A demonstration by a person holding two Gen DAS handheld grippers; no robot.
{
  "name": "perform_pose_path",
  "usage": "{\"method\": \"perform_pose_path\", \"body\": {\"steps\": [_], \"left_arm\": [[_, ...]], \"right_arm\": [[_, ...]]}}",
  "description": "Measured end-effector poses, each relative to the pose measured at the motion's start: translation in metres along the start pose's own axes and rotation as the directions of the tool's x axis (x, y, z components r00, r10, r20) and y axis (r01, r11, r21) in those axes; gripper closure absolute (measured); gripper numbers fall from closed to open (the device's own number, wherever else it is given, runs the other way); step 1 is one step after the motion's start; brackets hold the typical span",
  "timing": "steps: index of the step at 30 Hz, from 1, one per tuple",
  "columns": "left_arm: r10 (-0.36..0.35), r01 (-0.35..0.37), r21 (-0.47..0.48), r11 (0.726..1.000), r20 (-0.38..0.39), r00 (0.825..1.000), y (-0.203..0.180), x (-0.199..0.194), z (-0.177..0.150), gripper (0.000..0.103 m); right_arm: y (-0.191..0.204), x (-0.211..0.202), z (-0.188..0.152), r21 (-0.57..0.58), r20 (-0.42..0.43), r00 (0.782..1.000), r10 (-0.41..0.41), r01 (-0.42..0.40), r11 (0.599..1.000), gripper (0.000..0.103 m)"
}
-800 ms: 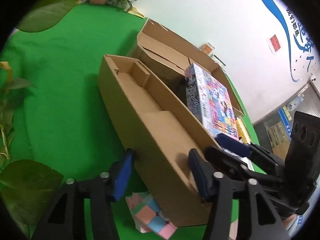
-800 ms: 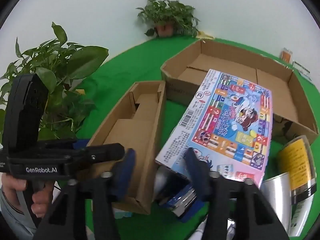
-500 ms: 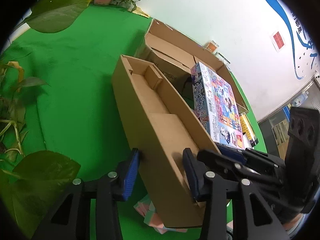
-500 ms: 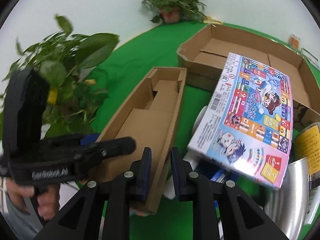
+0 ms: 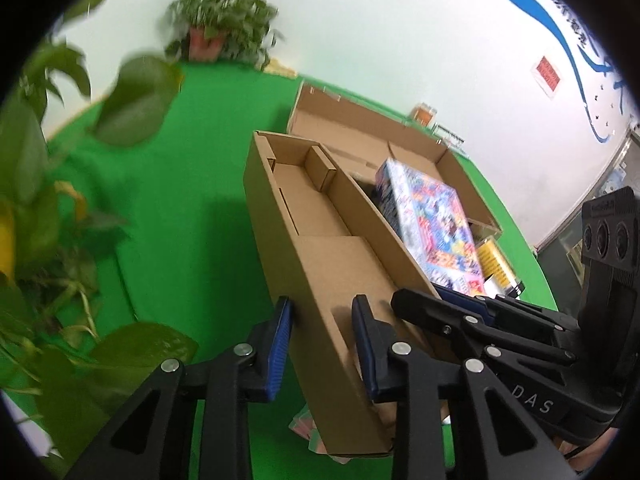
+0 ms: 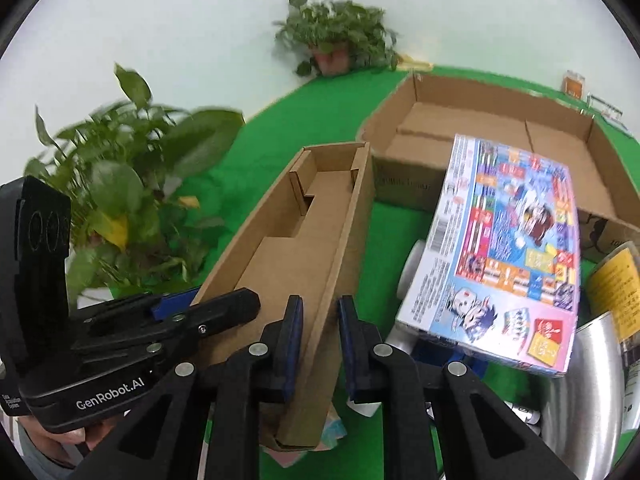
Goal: Organize rigid objects
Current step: 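Grasp the long cardboard insert with both grippers and lift it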
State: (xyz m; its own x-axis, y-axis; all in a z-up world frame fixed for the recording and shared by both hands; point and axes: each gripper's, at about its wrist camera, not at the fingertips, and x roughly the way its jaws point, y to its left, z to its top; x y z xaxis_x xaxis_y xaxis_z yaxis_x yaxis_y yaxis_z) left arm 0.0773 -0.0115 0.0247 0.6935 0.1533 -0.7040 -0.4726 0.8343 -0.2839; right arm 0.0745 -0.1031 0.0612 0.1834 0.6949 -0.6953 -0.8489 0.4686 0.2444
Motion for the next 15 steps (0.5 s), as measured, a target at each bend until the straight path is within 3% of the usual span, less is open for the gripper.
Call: {"method": "perform_pose_path", "body": {"steps": [4, 7, 13, 15], "left_arm": [[0.029, -0.036, 0.076, 0.996, 0.087, 0.996, -0.024, -0.015, 0.022, 0.076], [-0.003, -0.014, 0.120, 0.993, 0.141, 0.990, -0.050, -0.014, 0.048, 0.077], [-0.072, 0.045, 0.142, 0.989, 0.191, 0.979, -0.061, -0.016, 0.105, 0.077], [-0.084, 0.054, 0.150, 0.987, 0.198, 0.977, -0.061, -0.008, 0.125, 0.077]], "right_arm": [[-0.001, -0.040, 0.014, 0.008, 0.112, 0.993, 0.040, -0.041, 0.999, 0.087], [-0.015, -0.075, 0.036, 0.016, 0.192, 0.981, 0.031, -0.035, 0.999, 0.087], [-0.040, -0.098, 0.096, 0.038, 0.231, 0.971, -0.061, 0.054, 0.998, 0.087], [-0.043, -0.084, 0.124, 0.065, 0.203, 0.976, -0.075, 0.063, 0.996, 0.087]]}}
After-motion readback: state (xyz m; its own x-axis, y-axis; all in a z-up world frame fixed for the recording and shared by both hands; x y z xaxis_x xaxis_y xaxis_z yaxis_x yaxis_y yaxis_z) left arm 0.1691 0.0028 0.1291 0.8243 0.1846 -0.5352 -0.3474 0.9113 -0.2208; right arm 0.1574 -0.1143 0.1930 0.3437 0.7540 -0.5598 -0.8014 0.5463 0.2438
